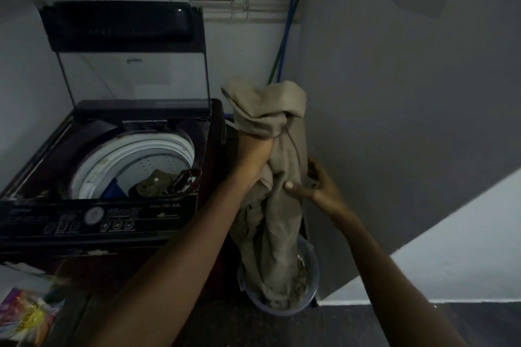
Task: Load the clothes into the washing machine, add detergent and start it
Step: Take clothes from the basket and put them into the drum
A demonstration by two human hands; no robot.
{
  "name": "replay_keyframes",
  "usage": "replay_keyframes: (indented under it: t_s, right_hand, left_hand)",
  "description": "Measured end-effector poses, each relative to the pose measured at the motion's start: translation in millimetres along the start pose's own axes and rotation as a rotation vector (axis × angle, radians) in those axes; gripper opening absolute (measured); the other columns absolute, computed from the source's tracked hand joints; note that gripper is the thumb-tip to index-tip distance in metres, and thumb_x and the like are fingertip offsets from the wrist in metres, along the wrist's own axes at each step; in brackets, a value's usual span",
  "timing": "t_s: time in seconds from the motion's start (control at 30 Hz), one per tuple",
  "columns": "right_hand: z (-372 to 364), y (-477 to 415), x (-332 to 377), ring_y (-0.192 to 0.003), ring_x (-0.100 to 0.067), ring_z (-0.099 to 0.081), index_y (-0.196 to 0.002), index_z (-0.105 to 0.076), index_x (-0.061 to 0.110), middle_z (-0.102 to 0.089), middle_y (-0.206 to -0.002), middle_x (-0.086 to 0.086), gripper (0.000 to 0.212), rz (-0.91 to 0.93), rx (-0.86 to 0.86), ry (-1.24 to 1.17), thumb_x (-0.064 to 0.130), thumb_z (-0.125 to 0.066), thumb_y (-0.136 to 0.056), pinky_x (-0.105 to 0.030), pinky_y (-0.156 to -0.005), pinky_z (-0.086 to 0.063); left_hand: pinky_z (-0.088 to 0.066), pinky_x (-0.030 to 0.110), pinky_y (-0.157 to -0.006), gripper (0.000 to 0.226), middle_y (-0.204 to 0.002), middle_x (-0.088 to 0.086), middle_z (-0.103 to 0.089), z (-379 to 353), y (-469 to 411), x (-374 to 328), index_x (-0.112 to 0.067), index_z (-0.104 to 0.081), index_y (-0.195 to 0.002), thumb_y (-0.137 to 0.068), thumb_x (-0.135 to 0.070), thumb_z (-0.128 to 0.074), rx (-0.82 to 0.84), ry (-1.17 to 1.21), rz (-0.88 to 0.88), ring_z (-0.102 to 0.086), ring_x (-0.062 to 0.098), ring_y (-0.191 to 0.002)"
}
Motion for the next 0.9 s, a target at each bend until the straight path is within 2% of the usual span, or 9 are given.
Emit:
replay_keyframes:
  t_s: [0.07, 0.13, 0.2, 0.3, 0.37, 0.5, 0.67, 0.77, 0.9]
  right_hand:
    - [-17, -2, -11, -0.096, 0.006, -0.059, -0.12, -0.057, 0.024, -0.061, -0.11, 0.02, 0.047, -0.009, 0.046, 0.113, 0.03, -0.078, -0.078, -0.008, -0.071, -0.048]
    - [-21, -7, -10, -0.07, 0.006, -0.055, -0.081, -0.059, 0.03, -0.059, -0.078, 0.019, 0.011, 0.008, -0.026, 0.328, 0.03, -0.068, -0.088, -0.008, -0.058, -0.04]
    - [-12, -15, -2, -0.053, 0.004, -0.041, -0.065, -0.048, 0.032, -0.047, -0.063, 0.019, 0.034, 0.065, -0.173, 0.361, 0.019, -0.06, -0.094, -0.013, -0.05, -0.031]
    - [11, -9, 18, -0.068, 0.003, -0.047, -0.086, -0.064, 0.01, -0.058, -0.079, 0.002, 0.025, 0.24, -0.505, 0.153, -0.009, -0.047, -0.088, -0.017, -0.06, -0.035]
    - [16, -2, 16, -0.08, 0.001, -0.052, -0.099, -0.065, 0.001, -0.06, -0.089, 0.0, 0.031, 0.269, -0.617, 0.045, -0.011, -0.041, -0.084, -0.011, -0.068, -0.041]
    - [-1, -24, -19, -0.061, -0.012, -0.045, -0.064, -0.048, 0.013, -0.05, -0.063, 0.0, 0.019, 0.022, -0.118, 0.509, 0.01, -0.047, -0.083, -0.024, -0.059, -0.032]
    - [21, -19, 12, -0.079, 0.003, -0.059, -0.101, -0.065, 0.01, -0.067, -0.093, 0.001, 0.015, 0.226, -0.369, 0.042, 0.003, -0.058, -0.09, -0.009, -0.062, -0.043]
    - [13, -16, -2, -0.1, 0.008, -0.059, -0.122, -0.052, 0.03, -0.059, -0.118, 0.014, 0.058, 0.169, -0.217, -0.11, 0.034, -0.082, -0.072, -0.012, -0.075, -0.051]
    - [-26, -21, -48, -0.115, 0.004, -0.053, -0.142, -0.034, 0.028, -0.051, -0.132, 0.016, 0.111, -0.022, 0.029, 0.009, 0.046, -0.092, -0.049, -0.016, -0.091, -0.047]
  left_hand:
    - [-0.046, 0.036, -0.101, 0.037, -0.121, 0.009, -0.059, -13, 4, 1, -0.004, -0.054, -0.128, -0.096, -0.02, -0.06, 0.072, -0.081, 0.074, -0.056, 0.022, -0.115]
    - [-0.045, 0.032, -0.099, 0.036, -0.124, 0.012, -0.059, -20, 5, 2, -0.005, -0.055, -0.129, -0.096, -0.018, -0.058, 0.124, -0.109, 0.081, -0.055, 0.022, -0.116]
    - [-0.047, 0.032, -0.093, 0.029, -0.114, 0.011, -0.061, -14, 4, 2, -0.006, -0.058, -0.123, -0.095, -0.016, -0.058, 0.047, -0.045, 0.084, -0.058, 0.021, -0.104]
    - [-0.047, 0.037, -0.081, 0.025, -0.09, 0.011, -0.059, -6, 6, 7, -0.007, -0.059, -0.095, -0.091, -0.03, -0.055, -0.044, 0.04, 0.091, -0.057, 0.019, -0.08]
    - [-0.048, 0.034, -0.08, 0.026, -0.102, 0.013, -0.062, -10, 8, 8, -0.008, -0.06, -0.108, -0.096, -0.031, -0.056, 0.02, 0.003, 0.061, -0.059, 0.02, -0.088]
    - [-0.051, 0.04, -0.088, 0.026, -0.117, 0.015, -0.063, -9, 7, 12, -0.01, -0.06, -0.116, -0.097, -0.029, -0.057, 0.109, -0.123, 0.131, -0.061, 0.029, -0.102]
    - [-0.054, 0.045, -0.095, 0.042, -0.11, 0.007, -0.067, -4, -1, -24, -0.014, -0.063, -0.113, -0.08, -0.04, -0.066, 0.009, 0.077, 0.088, -0.064, 0.023, -0.1]
    - [-0.055, 0.042, -0.094, 0.026, -0.106, 0.001, -0.067, -5, -8, -58, -0.022, -0.062, -0.105, -0.083, -0.027, -0.074, 0.006, 0.224, 0.031, -0.065, 0.02, -0.1]
    - [-0.053, 0.046, -0.097, 0.046, -0.116, 0.011, -0.069, -12, -6, -73, -0.008, -0.065, -0.115, -0.073, -0.02, -0.081, 0.024, 0.553, 0.057, -0.066, 0.027, -0.108]
Point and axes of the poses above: each hand's wrist, its own y-axis away from the middle knuckle, its own z-axis out of the back of the hand, x = y × z, the point moved 6 cm from there along -y, towards the middle knuckle
